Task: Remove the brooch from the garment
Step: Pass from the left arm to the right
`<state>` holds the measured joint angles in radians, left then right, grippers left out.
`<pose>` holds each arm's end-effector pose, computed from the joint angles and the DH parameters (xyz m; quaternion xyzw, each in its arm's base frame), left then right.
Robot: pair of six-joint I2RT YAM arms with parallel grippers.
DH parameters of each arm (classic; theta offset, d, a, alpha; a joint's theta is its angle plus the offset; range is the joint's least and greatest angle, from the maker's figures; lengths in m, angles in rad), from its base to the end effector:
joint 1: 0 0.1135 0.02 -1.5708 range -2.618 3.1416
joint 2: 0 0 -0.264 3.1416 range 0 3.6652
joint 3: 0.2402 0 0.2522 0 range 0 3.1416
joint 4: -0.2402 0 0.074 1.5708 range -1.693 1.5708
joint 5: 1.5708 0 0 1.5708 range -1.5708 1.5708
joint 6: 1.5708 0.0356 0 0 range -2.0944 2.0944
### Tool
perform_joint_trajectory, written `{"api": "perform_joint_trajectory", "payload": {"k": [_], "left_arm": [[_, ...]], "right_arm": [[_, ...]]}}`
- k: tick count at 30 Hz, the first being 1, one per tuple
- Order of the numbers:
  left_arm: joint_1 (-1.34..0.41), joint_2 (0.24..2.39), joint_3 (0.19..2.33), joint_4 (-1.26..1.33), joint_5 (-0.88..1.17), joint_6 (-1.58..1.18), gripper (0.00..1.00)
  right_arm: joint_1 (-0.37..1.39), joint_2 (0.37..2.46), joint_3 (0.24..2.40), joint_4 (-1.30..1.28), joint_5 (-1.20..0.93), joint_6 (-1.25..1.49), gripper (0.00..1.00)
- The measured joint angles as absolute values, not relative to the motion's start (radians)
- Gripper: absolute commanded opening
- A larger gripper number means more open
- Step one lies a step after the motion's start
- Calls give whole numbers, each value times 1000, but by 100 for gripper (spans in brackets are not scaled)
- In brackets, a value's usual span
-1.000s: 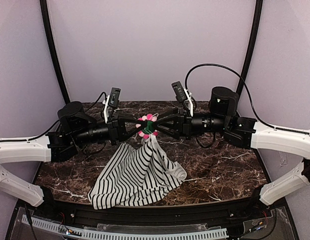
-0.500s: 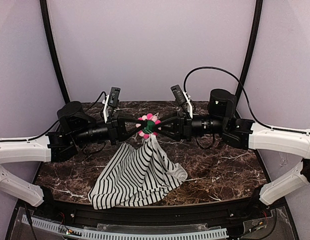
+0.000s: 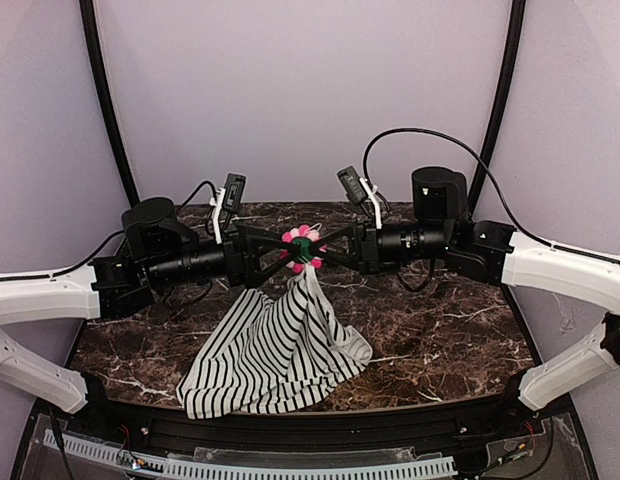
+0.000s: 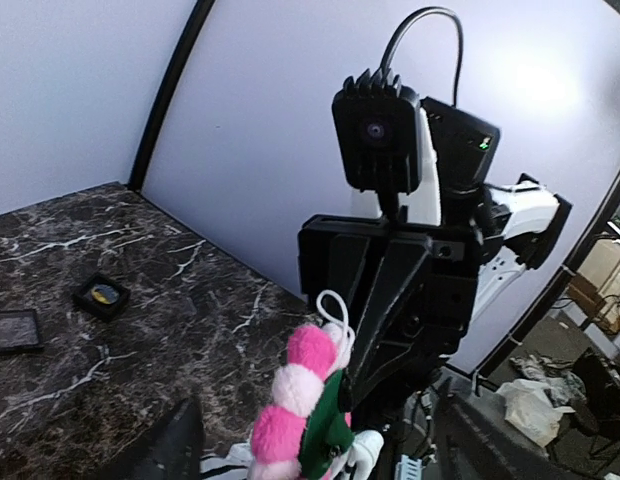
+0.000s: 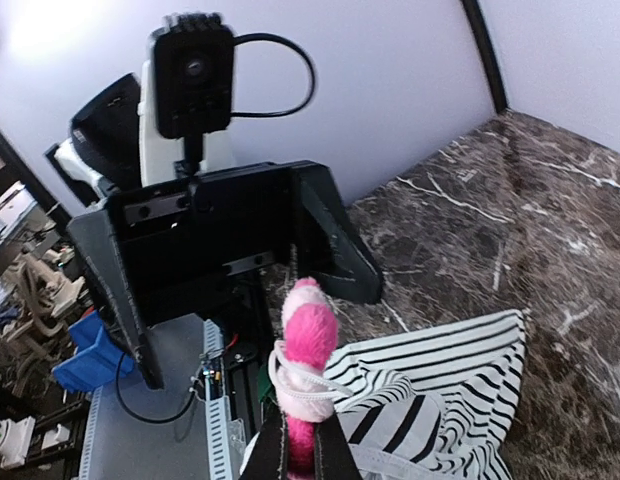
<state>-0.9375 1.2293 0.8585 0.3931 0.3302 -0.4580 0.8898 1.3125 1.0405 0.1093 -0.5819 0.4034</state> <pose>0.1619 -0.2400 0.3318 0.2779 0.6420 -0.5412 0.4666 0.1781 0.2508 0.3439 -0.3561 0.6640 0.5481 0.3632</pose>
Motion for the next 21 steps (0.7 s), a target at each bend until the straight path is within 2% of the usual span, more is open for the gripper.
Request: {"api": "perform_joint_trajectory", "payload": {"k": [5, 9, 15, 21], "left_arm": [[-952, 1198, 851, 257, 107, -380, 99], [-980, 1225, 848, 228, 14, -354, 99], [-1050, 1373, 855, 268, -19, -345, 99], [-1103, 1539, 907, 303, -19, -342, 99]], "right_arm": [[890, 1327, 1189, -224, -384, 387, 0], [890, 1369, 1267, -442, -278, 396, 0], [889, 1467, 1373, -696, -201, 421, 0], [877, 1522, 1442, -818, -197, 430, 0]]}}
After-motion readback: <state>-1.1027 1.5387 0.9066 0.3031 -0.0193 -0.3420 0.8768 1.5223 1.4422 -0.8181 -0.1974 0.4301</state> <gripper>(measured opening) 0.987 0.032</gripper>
